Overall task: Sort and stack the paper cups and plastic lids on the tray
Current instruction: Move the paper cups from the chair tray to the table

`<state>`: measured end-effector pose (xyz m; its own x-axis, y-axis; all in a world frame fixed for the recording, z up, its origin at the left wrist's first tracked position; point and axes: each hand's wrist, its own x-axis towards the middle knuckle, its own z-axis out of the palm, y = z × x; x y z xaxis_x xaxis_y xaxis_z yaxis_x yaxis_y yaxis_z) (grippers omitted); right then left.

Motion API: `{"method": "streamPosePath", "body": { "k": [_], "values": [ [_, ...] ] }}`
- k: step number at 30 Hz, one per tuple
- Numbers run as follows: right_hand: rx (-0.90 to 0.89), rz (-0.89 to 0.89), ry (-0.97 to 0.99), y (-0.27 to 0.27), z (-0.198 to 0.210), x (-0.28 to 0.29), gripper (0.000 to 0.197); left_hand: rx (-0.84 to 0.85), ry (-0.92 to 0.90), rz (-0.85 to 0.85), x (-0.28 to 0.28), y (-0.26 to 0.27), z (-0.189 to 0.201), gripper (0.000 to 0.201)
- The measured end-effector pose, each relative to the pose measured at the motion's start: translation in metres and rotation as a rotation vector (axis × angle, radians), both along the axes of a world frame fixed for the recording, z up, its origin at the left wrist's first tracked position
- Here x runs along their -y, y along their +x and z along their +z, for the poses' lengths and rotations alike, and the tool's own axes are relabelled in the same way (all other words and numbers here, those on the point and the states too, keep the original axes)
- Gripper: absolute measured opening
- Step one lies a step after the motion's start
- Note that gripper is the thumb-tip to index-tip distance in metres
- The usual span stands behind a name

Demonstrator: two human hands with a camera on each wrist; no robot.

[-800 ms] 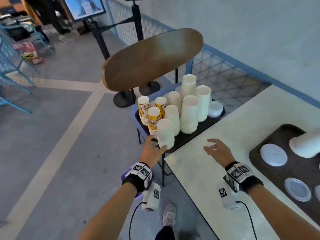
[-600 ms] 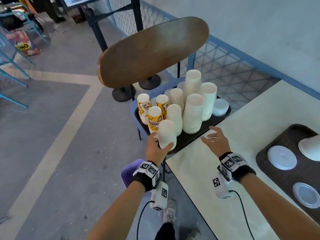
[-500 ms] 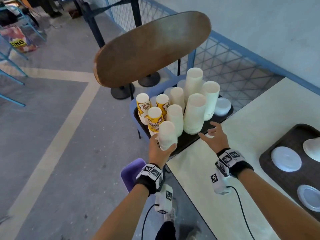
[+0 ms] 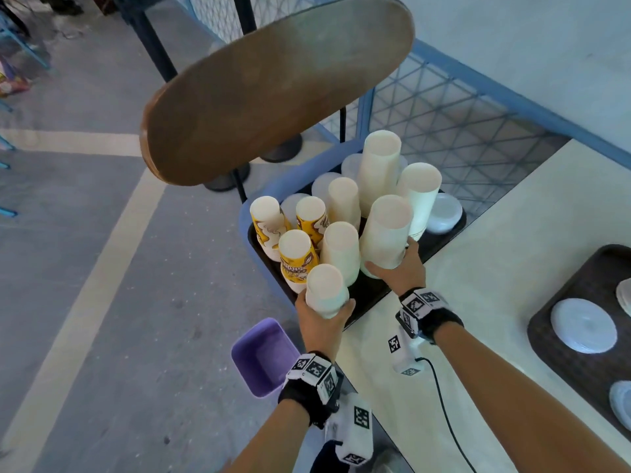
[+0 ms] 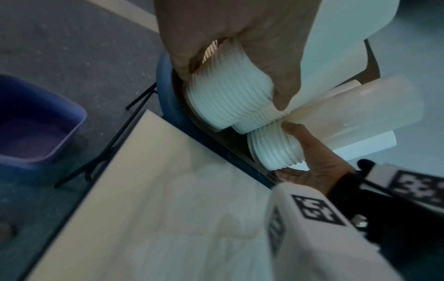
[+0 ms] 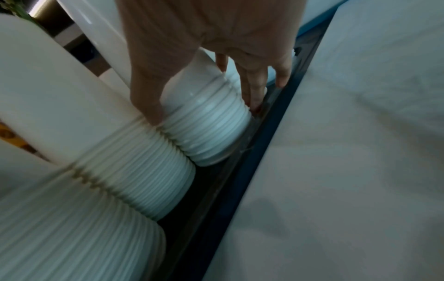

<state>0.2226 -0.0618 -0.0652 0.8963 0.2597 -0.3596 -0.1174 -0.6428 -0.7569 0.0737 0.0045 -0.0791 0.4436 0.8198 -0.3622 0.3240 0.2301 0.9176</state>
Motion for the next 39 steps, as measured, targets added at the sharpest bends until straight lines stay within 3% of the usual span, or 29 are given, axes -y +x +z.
{"method": "streamPosePath", "body": {
  "k": [4,8,15,29,34,39],
  "values": [
    [0.046,0.001,-0.111,0.0,-0.008,-0.004,0.096,-0.036,-0.061,0.103,0.006,0.008,0.004,0.082],
    [0.072,-0.014,-0.149,0.0,-0.012,-0.005,0.096,-0.126,-0.067,0.104,0.008,0.009,0.004,0.083],
    [0.056,-0.081,-0.022,0.0,-0.008,-0.005,0.094,-0.203,-0.02,0.054,0.002,0.01,0.006,0.083],
    [0.06,-0.244,0.233,-0.021,0.021,0.035,0.097,-0.099,-0.032,-0.065,-0.005,-0.007,0.008,0.094],
    [0.079,-0.324,0.297,-0.038,0.036,0.082,0.097,-0.063,-0.013,-0.268,0.018,-0.009,0.017,0.089],
    [0.104,-0.472,0.344,-0.049,0.051,0.164,0.097,0.005,0.069,-0.606,0.069,0.016,0.046,0.08]
  ]
}}
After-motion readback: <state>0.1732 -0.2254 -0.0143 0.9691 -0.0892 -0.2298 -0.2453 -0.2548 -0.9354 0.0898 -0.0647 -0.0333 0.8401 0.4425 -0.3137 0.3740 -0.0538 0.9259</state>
